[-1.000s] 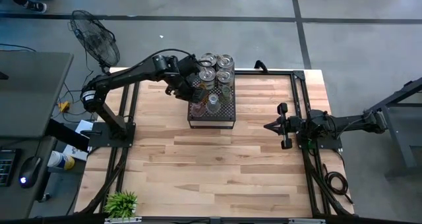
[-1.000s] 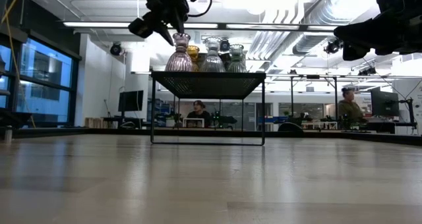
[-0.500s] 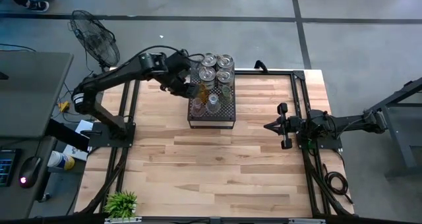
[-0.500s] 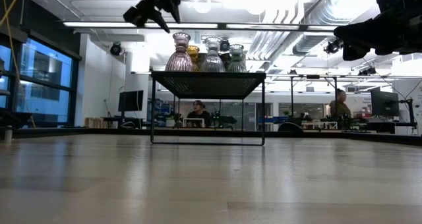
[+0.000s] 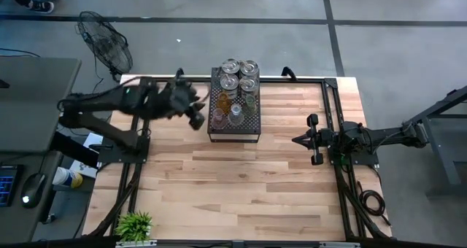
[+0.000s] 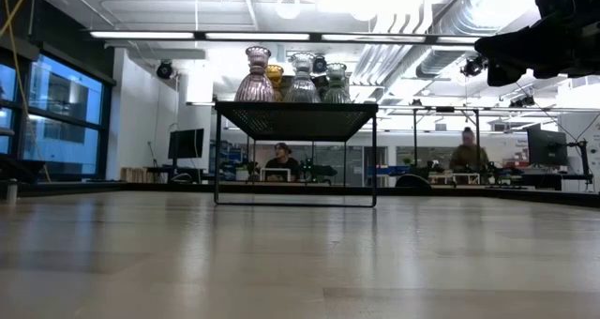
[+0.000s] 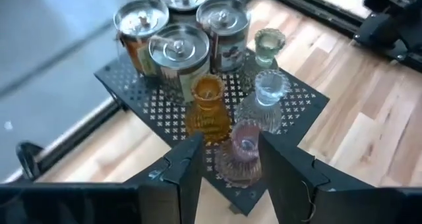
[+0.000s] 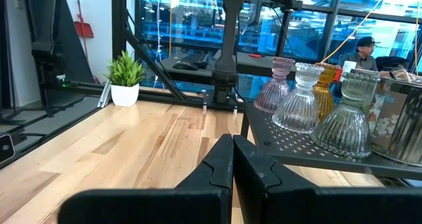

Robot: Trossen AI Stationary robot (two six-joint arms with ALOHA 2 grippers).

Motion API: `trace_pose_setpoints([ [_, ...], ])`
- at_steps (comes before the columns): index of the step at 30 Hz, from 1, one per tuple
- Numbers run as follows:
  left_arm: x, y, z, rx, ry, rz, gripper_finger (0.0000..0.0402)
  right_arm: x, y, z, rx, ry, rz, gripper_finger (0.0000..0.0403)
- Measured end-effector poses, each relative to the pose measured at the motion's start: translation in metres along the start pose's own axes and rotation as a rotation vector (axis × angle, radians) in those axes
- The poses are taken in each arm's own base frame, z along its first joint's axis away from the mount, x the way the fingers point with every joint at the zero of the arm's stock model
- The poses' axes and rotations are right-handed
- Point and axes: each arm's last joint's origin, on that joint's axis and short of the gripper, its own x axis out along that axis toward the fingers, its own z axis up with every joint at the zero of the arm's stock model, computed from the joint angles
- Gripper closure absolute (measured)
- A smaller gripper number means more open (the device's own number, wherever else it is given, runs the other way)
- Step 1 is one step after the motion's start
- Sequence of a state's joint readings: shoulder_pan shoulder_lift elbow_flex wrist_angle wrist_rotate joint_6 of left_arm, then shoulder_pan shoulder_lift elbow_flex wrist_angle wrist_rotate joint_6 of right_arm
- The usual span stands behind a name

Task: Pick & Place candle stick holders
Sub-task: Return to Home Position

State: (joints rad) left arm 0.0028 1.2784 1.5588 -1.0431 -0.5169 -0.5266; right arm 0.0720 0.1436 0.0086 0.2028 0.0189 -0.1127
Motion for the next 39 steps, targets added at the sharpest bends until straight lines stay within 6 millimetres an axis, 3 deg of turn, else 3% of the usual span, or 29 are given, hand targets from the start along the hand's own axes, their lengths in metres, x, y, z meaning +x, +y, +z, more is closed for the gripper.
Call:
trace_pose_setpoints([
  [5, -0.007, 0.002, -0.052, 0.039, -0.124, -0.024, 0.0259, 0.000, 0.000, 0.000, 0.000, 0.000, 0.000, 0.0402],
  [13, 0.031, 0.021, -0.146, 0.148, -0.313, -0.420, 0.0259, 0.000, 0.000, 0.000, 0.000, 0.000, 0.000, 0.0402],
  [23, 0.060, 0.058, -0.231, 0.197, -0.551, -0.542, 0.0259, 0.000, 0.000, 0.000, 0.000, 0.001, 0.000, 0.0402],
  [27, 0.063, 0.070, -0.252, 0.202, -0.621, -0.599, 0.0259, 0.000, 0.000, 0.000, 0.000, 0.004, 0.000, 0.0402],
  [34, 0.051, 0.077, -0.254, 0.299, -0.682, -0.702, 0.0259, 0.000, 0.000, -0.001, 0.000, 0.007, 0.001, 0.0402],
  [39, 0.052, 0.081, -0.263, 0.372, -0.633, -0.721, 0.0259, 0.000, 0.000, -0.001, 0.000, 0.008, 0.001, 0.0402],
])
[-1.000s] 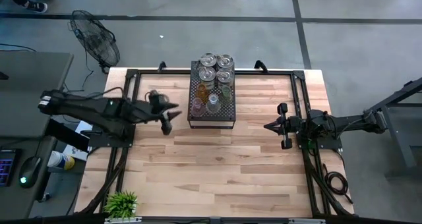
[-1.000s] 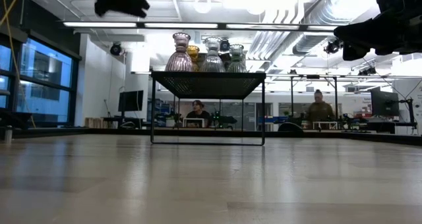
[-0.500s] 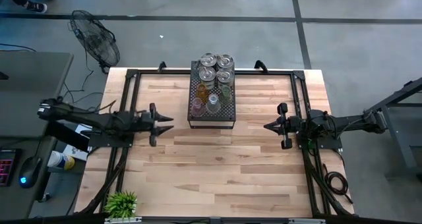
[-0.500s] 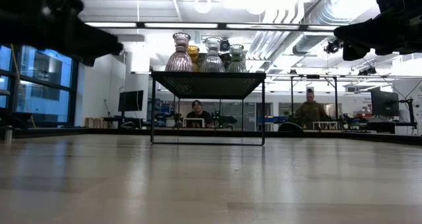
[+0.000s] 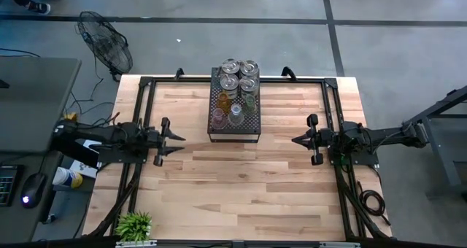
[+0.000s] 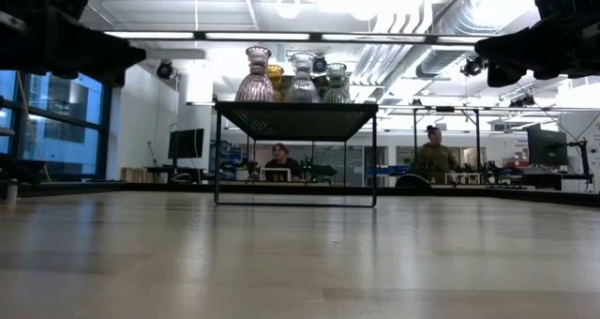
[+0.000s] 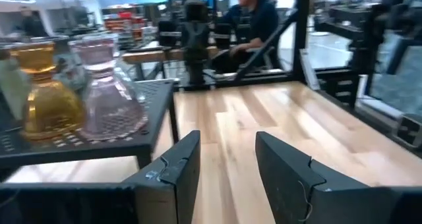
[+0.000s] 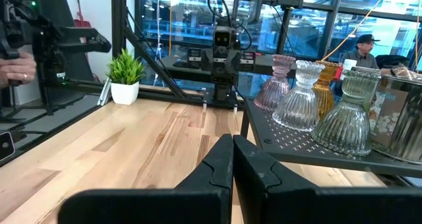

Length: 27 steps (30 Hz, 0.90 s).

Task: Pick & Place candle stick holders
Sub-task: Return to Home Position

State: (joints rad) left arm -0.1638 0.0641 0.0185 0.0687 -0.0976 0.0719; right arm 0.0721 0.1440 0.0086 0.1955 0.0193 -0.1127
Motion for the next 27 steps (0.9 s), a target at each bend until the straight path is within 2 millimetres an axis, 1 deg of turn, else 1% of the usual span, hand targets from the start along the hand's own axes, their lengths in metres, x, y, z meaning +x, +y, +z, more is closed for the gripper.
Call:
trace_pose_setpoints([
  [7, -0.0038, -0.0024, -0.0022, 0.006, 0.003, -0.089, 0.0259, 0.0000, 0.0000, 0.0000, 0.000, 0.000, 0.000, 0.0402],
  [27, -0.0032, -0.0025, -0.0033, 0.003, 0.013, -0.090, 0.0259, 0.0000, 0.0000, 0.0000, 0.000, 0.000, 0.000, 0.0402],
])
